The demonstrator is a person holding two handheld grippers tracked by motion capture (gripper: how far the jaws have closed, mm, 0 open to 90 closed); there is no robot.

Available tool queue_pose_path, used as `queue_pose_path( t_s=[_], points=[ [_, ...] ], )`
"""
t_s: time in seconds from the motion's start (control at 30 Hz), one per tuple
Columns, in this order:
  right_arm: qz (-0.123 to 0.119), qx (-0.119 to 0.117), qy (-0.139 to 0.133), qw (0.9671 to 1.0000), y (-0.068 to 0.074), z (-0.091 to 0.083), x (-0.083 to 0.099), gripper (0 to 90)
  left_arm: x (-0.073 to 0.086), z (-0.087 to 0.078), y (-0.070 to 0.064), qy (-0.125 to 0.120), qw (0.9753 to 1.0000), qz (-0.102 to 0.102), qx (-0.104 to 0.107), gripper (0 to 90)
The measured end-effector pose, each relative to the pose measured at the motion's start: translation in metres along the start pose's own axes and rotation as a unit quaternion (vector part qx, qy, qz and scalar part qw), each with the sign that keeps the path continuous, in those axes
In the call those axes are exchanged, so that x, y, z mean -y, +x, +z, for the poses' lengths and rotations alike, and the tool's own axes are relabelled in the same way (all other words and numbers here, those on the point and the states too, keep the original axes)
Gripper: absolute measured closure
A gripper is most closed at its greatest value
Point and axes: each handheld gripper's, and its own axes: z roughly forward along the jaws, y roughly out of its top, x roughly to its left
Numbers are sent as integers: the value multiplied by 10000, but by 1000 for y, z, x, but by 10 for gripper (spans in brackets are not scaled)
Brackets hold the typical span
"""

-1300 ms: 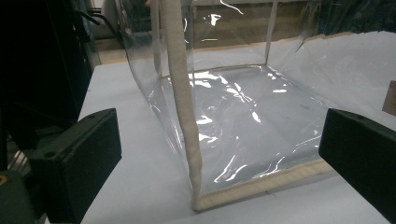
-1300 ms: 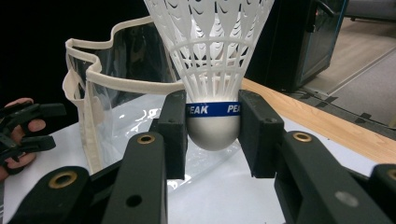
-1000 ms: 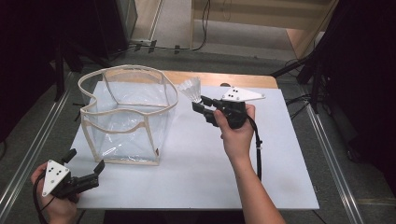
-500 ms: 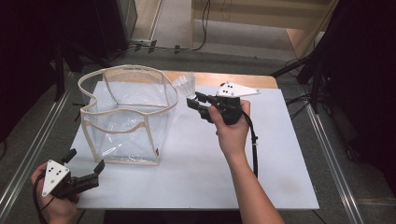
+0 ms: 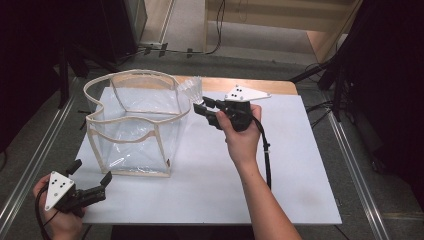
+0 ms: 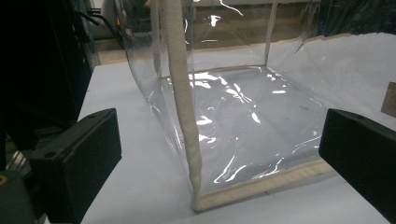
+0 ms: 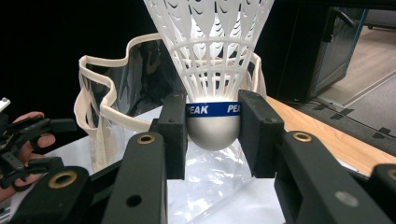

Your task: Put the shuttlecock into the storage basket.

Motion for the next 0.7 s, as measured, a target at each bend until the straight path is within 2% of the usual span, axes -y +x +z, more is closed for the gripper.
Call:
queue_pose_path(
  t_s=[0.7],
  points=[
    [-18, -160, 26, 9999, 8, 19, -7, 624, 0, 0, 0, -4, 10000, -9, 10, 0]
  ],
)
